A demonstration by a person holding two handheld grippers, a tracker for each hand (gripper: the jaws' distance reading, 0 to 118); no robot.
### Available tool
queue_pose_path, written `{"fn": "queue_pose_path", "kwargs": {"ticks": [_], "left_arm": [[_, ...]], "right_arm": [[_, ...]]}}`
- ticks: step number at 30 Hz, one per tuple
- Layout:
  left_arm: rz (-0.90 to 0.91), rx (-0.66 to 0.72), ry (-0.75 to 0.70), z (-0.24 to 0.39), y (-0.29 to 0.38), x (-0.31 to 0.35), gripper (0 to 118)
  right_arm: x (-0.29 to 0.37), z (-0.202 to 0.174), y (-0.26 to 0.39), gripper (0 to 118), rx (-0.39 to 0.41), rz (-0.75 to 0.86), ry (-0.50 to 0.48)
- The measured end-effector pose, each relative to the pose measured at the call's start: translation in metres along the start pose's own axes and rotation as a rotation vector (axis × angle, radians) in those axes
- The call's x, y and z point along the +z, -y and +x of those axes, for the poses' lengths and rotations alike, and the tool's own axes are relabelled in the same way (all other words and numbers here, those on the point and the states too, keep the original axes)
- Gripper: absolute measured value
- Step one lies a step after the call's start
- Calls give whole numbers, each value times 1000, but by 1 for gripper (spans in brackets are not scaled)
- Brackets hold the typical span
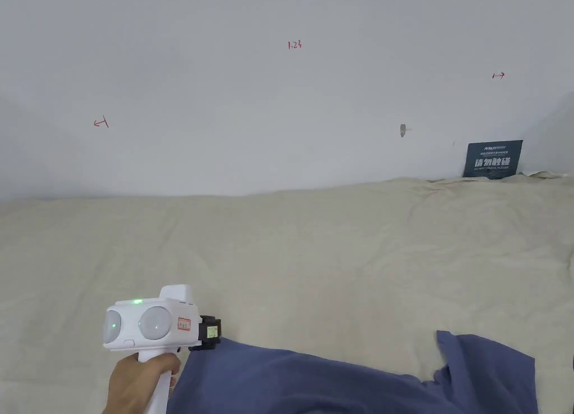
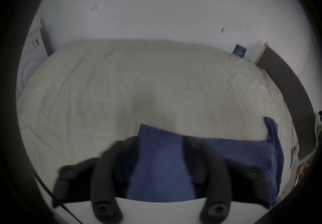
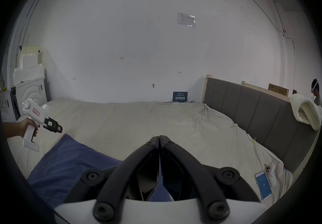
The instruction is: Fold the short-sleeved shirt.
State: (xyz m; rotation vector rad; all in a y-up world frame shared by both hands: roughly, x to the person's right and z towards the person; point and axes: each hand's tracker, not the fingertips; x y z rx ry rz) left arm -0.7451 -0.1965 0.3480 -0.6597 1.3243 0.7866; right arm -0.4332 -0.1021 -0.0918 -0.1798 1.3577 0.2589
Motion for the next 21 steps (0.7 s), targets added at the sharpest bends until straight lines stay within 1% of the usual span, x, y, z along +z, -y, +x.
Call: {"fn": "queue_pose_path", "kwargs": {"ticks": [1, 2, 3, 7, 8, 9, 10, 12, 13, 16, 18, 19, 21], "left_arm": [[-10, 11, -12, -2, -1, -8, 81], [1, 5, -18, -3, -1, -15, 88], [-18, -2, -37, -5, -1, -22, 90], [-130, 18, -72, -11, -3, -47, 90], [-134, 19, -87, -11, -2, -51, 89], [-132, 15, -92, -11, 2, -54, 83], [-138, 10, -95, -11, 4, -56, 73], [-157, 9, -80, -9, 8, -58, 65], [-136, -18, -93, -4, 10, -56, 57], [-133, -75, -72, 8, 9, -48, 43], [-126, -90, -60, 16, 9, -45, 14], [-125, -106, -66, 20, 10, -45, 4], [-123, -106, -64, 22, 13, -41, 0]], "right_arm": [[-2, 0, 2, 0, 3, -6, 3], [-4, 1, 3, 0, 5, -12, 8], [-6, 1, 5, 0, 7, -19, 10], [-6, 1, 10, 0, 17, -44, 18], [-6, 1, 11, 0, 23, -48, 21], [-5, 1, 12, 0, 29, -54, 25], [-5, 2, 13, 0, 33, -60, 24], [-6, 5, 15, 0, 41, -78, 24], [-6, 6, 16, 0, 45, -84, 25], [-5, 6, 17, 0, 53, -92, 27], [-5, 6, 16, 0, 52, -97, 26], [-5, 6, 15, 0, 48, -101, 23], [-9, 9, 13, 0, 39, -112, 18]]}}
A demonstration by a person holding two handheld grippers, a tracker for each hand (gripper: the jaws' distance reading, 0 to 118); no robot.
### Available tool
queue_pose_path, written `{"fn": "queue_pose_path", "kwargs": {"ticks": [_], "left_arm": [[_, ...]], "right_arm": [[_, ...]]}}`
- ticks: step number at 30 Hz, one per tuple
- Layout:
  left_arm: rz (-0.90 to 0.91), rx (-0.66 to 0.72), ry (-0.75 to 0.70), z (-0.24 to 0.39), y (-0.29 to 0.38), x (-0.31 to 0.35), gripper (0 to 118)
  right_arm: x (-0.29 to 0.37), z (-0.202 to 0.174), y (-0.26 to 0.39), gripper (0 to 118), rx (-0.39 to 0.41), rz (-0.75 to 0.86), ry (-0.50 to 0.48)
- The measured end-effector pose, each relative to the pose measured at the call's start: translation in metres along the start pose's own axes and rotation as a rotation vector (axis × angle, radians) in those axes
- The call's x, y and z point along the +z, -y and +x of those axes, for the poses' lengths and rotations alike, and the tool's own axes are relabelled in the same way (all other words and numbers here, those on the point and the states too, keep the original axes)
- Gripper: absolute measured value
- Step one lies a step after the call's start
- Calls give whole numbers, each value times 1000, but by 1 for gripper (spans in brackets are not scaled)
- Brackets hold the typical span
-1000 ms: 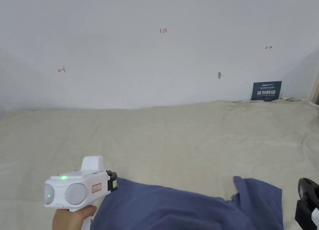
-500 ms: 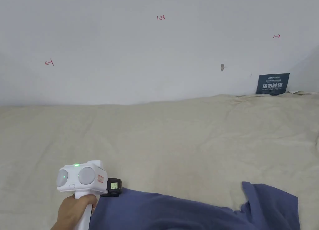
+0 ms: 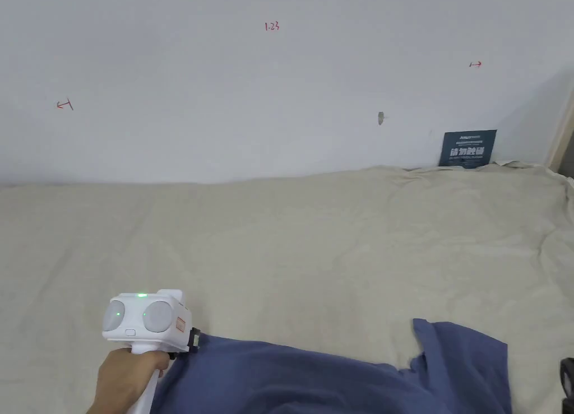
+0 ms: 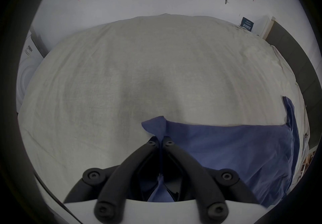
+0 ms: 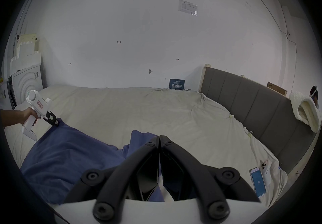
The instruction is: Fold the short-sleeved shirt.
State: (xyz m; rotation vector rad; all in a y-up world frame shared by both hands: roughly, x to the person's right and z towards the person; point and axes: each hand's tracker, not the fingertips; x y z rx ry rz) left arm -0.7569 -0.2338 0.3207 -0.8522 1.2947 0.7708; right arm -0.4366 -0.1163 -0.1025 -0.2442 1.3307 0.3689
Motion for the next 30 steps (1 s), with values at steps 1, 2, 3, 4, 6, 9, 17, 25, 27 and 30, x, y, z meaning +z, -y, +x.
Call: {"fn": "queue_pose_path", "kwargs": {"ticks": [1, 2, 3, 4, 6, 9, 17, 25, 27, 30], "left_arm": [[12, 15, 13, -2, 1, 5, 0], [39, 33, 30, -3, 2, 11, 0], [69, 32, 32, -4, 5, 22, 0], [97, 30, 42, -4, 8, 33, 0], [128, 27, 81, -8, 14, 58, 0], [174, 29, 116, -12, 27, 93, 0], [222, 68, 164, -21, 42, 141, 0], [220, 51, 142, -25, 46, 147, 0], [217, 49, 135, -25, 47, 146, 0], [212, 40, 127, -26, 49, 145, 0]], "right_arm": [[-4, 1, -2, 0, -5, -7, -5], [-8, 1, -3, 0, -7, -12, -8], [-15, 3, -6, 0, -7, -29, -16], [-23, 5, -7, 0, -15, -46, -23], [-42, 7, -10, 0, -39, -96, -42], [-77, 14, -8, 1, -60, -156, -46], [-168, 23, 22, 105, -223, -457, -93], [-206, 17, 55, 103, -173, -610, -3], [-211, 16, 60, 99, -187, -657, -7], [-216, 17, 67, 52, -231, -672, -19]]}}
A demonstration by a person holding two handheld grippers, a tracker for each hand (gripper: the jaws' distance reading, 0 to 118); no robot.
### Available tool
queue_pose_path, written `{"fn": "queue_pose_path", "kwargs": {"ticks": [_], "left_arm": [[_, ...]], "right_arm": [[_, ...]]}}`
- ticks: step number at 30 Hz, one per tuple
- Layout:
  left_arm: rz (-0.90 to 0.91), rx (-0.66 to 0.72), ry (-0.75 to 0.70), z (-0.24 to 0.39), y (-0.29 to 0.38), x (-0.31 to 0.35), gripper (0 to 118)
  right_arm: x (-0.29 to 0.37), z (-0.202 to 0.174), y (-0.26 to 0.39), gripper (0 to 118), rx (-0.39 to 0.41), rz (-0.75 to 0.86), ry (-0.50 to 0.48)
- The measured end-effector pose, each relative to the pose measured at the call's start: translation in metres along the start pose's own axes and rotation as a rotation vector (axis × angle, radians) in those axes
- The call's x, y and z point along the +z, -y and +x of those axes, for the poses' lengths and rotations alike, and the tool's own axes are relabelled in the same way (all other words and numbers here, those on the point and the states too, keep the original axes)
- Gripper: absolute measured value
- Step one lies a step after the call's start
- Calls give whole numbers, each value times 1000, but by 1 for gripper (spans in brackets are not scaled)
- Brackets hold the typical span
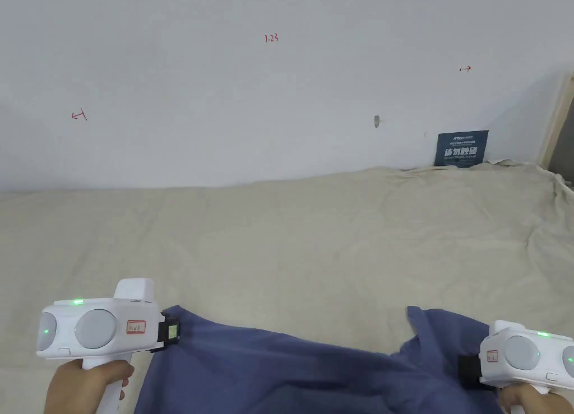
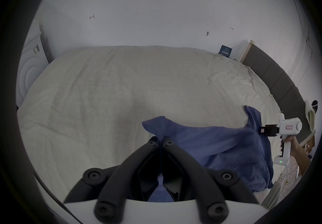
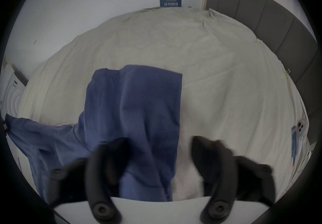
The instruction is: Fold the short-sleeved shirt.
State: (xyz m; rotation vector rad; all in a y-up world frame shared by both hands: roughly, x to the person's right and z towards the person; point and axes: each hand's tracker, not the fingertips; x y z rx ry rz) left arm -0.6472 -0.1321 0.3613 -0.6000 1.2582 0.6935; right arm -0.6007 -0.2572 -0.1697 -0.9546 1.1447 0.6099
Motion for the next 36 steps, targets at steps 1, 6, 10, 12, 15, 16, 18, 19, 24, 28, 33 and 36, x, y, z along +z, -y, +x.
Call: {"fn": "queue_pose_path", "kwargs": {"ticks": [1, 6, 10, 12, 15, 16, 18, 19, 24, 28, 33, 36], "left_arm": [[-2, 5, 0, -1, 1, 0, 0], [-9, 15, -3, -1, 5, 0, 0], [0, 20, -8, -1, 10, 7, 0], [9, 23, -16, -1, 11, 15, 0], [34, 32, -29, -2, 9, 30, 0], [45, 36, -32, -3, 8, 36, 0], [68, 44, -36, -4, 3, 49, 0], [82, 46, -41, -4, -1, 57, 0], [165, 53, -66, -5, -29, 95, 0], [263, 52, -90, -3, -60, 140, 0], [391, 32, -121, -1, -109, 200, 0], [439, 28, -130, 0, -138, 228, 0]], "right_arm": [[-1, 0, 2, 33, -31, -11, -34], [17, -9, 9, 4, 1, 33, -46], [42, -6, 5, 3, 63, 115, -53], [64, -5, 1, 3, 97, 154, -75], [98, -3, -9, 3, 135, 215, -89], [110, -2, -12, 3, 137, 230, -97], [144, -7, -17, 3, 138, 282, -127], [157, -8, -21, 3, 141, 306, -136], [228, -23, -45, 3, 172, 437, -190], [284, -37, -69, 3, 190, 558, -224], [340, -50, -110, 3, 218, 673, -247], [366, -59, -134, 3, 221, 722, -255]]}}
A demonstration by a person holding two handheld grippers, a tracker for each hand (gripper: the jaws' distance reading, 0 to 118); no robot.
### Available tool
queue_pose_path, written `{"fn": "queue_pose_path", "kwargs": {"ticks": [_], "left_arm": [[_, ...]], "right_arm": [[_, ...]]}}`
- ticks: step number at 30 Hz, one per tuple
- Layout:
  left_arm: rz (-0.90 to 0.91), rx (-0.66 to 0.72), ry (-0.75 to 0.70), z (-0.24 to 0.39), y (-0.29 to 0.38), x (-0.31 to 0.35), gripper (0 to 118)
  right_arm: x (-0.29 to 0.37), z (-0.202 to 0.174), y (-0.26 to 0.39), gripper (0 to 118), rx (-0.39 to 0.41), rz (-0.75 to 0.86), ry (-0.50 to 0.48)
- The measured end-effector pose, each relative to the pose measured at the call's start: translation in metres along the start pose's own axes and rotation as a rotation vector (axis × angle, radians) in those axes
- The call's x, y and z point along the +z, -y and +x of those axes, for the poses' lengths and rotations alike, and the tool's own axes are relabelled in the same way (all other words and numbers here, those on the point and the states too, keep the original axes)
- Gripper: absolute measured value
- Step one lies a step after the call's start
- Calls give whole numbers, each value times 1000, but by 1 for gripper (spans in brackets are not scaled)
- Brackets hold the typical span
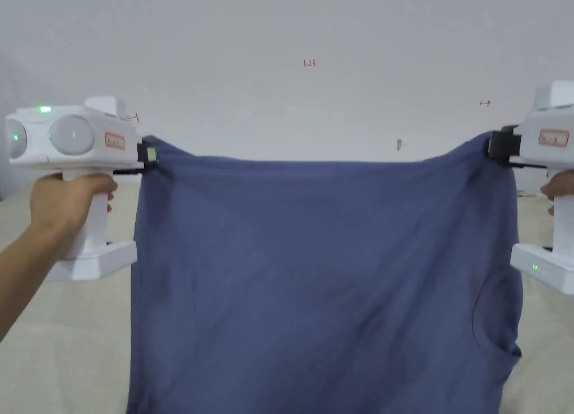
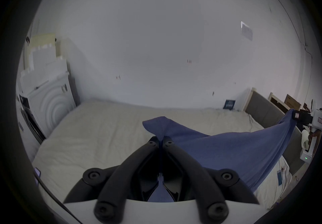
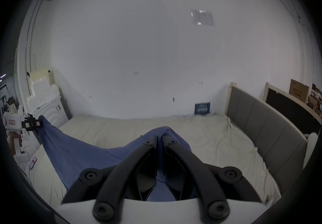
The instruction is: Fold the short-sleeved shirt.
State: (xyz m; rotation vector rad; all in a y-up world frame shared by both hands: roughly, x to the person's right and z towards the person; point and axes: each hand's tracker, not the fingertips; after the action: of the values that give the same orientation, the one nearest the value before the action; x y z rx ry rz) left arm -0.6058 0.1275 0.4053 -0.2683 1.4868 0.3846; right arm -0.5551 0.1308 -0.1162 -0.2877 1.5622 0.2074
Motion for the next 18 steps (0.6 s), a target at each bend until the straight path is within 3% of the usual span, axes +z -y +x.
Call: {"fn": "queue_pose_path", "kwargs": {"ticks": [10, 18], "left_arm": [[158, -11, -32, 4, -86, 25, 0], [129, -16, -22, -4, -56, 0, 0]], "right_arm": [[-5, -15, -102, 3, 23, 166, 9], [-19, -14, -70, 3, 48, 143, 5]]}}
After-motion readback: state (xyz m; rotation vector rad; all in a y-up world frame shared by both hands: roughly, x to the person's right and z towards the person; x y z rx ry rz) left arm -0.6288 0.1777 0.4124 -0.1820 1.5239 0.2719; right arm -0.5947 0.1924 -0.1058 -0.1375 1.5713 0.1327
